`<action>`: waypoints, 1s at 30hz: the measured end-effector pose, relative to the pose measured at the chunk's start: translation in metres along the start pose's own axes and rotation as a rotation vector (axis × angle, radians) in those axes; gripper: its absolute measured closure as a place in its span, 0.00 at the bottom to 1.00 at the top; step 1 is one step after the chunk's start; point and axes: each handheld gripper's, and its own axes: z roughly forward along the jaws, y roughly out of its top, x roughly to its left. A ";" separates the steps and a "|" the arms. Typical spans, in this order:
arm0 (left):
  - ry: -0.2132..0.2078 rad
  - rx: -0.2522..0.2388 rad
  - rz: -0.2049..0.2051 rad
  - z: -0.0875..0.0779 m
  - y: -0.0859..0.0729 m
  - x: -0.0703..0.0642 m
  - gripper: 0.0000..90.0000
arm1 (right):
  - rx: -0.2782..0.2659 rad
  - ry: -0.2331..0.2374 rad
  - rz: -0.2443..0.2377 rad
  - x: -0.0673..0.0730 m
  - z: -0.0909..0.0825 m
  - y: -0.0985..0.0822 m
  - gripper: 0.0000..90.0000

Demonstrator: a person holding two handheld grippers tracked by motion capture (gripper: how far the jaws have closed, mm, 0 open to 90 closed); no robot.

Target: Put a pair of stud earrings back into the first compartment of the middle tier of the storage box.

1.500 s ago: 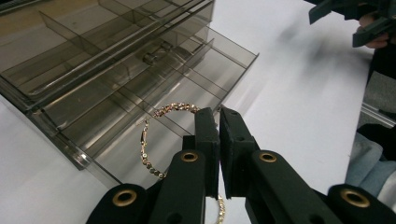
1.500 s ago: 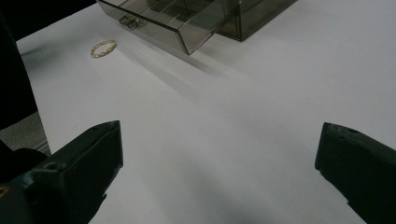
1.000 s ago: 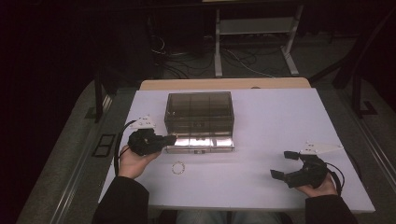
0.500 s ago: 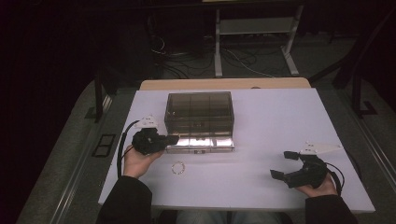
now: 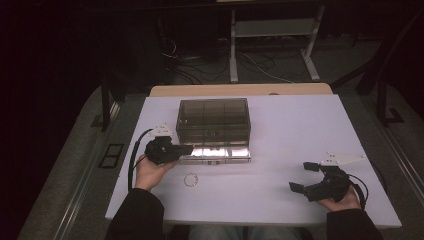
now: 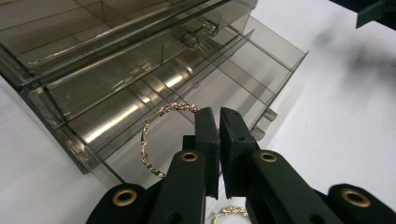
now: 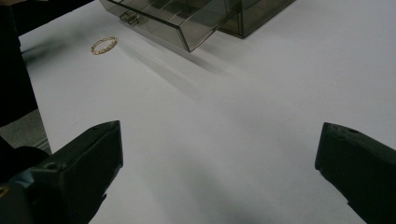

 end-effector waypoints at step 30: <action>-0.014 0.055 -0.015 0.018 -0.005 0.004 0.96 | 0.003 0.004 0.001 0.000 0.001 0.000 0.00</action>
